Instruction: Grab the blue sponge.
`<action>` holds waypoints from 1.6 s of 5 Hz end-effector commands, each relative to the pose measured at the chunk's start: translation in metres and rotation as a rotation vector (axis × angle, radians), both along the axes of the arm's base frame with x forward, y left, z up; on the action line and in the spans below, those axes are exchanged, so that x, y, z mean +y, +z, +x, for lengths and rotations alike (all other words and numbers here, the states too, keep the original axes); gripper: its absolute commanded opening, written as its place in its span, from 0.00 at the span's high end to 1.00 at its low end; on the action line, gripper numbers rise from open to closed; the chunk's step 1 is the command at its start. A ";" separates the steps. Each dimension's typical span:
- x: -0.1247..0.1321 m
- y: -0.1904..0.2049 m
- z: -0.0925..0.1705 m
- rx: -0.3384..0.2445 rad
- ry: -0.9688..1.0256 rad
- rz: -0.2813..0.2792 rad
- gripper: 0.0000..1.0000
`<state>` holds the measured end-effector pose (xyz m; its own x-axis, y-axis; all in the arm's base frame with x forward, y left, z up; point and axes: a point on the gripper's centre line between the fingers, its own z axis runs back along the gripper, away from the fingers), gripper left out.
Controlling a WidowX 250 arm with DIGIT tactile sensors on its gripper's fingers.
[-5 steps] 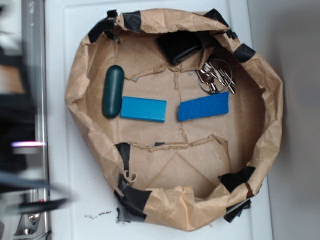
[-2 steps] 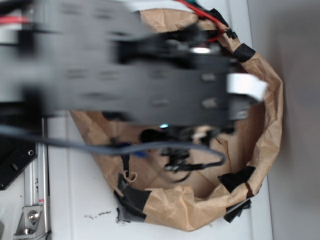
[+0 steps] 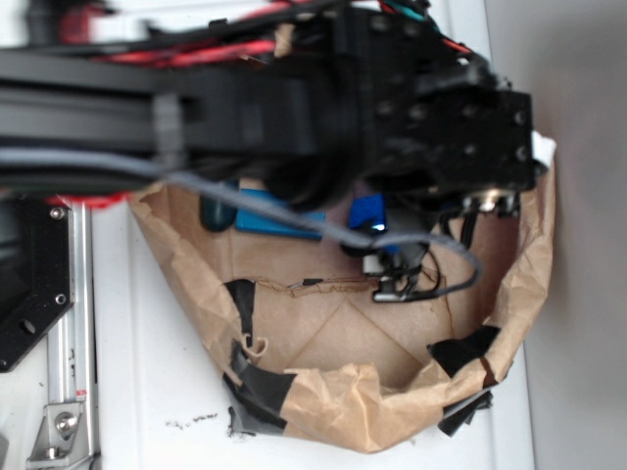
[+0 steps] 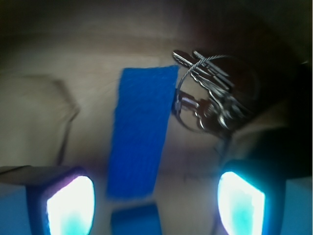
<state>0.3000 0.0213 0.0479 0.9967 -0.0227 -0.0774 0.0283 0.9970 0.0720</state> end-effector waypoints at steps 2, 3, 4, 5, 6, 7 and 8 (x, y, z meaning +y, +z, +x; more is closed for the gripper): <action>-0.017 -0.011 0.012 0.022 0.137 0.128 1.00; -0.019 -0.009 0.009 0.050 0.118 0.137 1.00; -0.023 0.011 -0.002 0.069 0.028 0.176 1.00; -0.021 0.060 -0.020 0.005 -0.036 0.167 1.00; -0.022 0.109 -0.035 -0.108 -0.063 0.175 1.00; -0.022 0.139 -0.043 -0.200 -0.153 0.072 1.00; -0.029 0.132 -0.037 -0.176 -0.174 0.048 1.00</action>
